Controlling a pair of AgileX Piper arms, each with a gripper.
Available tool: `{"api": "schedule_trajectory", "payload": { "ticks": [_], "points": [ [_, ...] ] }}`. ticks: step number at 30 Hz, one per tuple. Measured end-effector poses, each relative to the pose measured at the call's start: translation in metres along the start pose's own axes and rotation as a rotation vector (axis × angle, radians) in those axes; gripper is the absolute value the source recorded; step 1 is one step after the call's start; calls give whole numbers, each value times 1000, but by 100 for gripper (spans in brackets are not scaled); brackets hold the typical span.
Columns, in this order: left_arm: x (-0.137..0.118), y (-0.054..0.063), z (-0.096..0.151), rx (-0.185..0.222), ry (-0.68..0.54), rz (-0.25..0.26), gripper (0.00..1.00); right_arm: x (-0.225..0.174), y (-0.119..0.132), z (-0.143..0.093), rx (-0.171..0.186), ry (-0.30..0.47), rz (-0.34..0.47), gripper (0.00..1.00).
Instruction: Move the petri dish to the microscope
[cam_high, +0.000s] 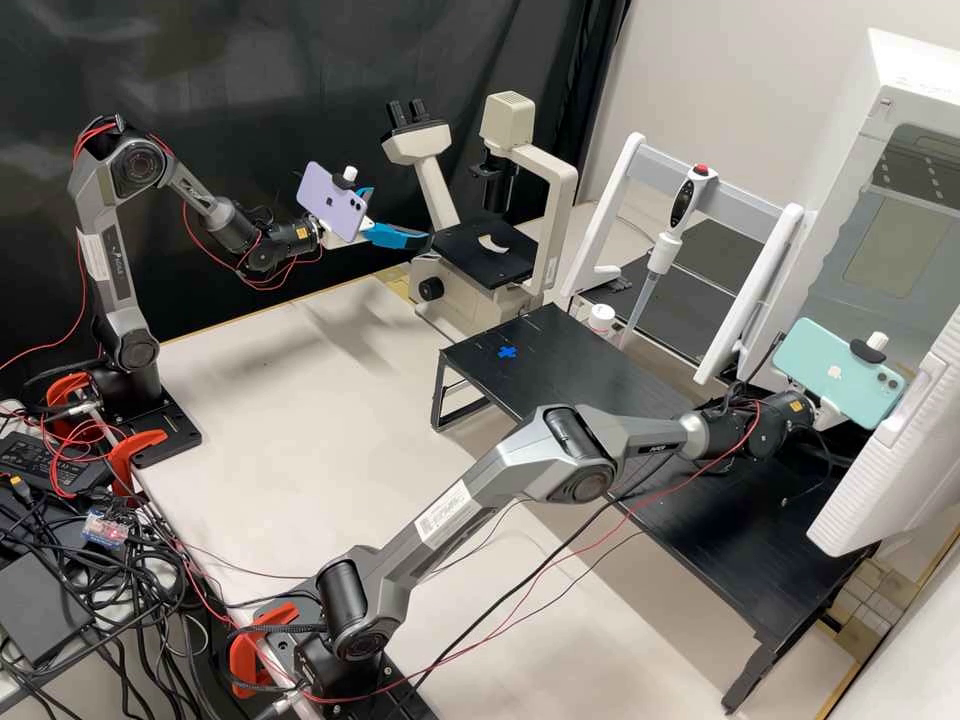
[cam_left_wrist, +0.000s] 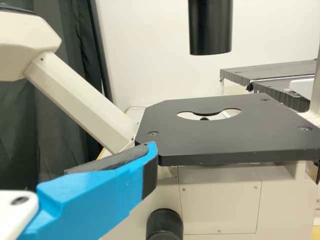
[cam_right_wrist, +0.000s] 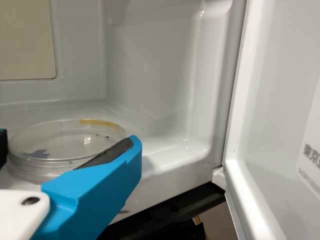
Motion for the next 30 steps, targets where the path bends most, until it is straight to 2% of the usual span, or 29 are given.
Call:
{"api": "schedule_trajectory", "payload": {
  "ticks": [16,30],
  "points": [
    [0,0,0,0,0,0,100,-7,-5,2,7,-2,-23,0],
    [0,0,0,0,0,0,100,-25,0,2,18,38,-29,0]
  ]
}}
